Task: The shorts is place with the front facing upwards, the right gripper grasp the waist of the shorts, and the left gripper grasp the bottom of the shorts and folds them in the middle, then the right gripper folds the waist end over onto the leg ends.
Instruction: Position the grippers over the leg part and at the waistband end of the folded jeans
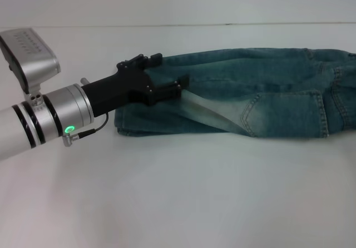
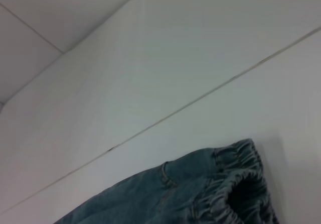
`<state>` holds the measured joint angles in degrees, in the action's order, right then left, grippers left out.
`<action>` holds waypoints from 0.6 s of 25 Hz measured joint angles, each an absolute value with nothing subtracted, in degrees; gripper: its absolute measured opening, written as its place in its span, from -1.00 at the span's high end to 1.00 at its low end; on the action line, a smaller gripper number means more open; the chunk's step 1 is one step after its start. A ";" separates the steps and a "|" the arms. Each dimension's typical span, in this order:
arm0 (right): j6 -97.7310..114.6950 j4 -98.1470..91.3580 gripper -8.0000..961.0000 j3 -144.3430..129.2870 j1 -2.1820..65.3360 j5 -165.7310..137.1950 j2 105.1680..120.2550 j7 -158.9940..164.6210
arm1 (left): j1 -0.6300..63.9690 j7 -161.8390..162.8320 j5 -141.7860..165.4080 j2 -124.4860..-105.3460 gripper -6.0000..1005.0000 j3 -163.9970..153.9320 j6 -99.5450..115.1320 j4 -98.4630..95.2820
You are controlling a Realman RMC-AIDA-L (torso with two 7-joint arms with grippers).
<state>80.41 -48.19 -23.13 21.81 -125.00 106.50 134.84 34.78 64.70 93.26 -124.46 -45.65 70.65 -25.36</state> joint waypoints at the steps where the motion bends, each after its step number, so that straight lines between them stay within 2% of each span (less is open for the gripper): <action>1: 80.15 -48.20 -0.70 -23.36 22.30 -125.75 106.50 135.19 | 34.72 64.68 92.84 -124.46 -0.79 -45.68 70.66 -25.39; 8: 78.62 -48.15 -0.70 -25.02 26.89 -132.63 107.09 136.77 | 34.58 64.76 91.28 -124.31 -0.78 -45.85 70.66 -25.55; 15: 77.36 -48.94 -0.70 -25.09 27.17 -133.17 107.26 138.26 | 35.21 64.79 91.39 -124.18 -0.78 -45.88 70.19 -25.55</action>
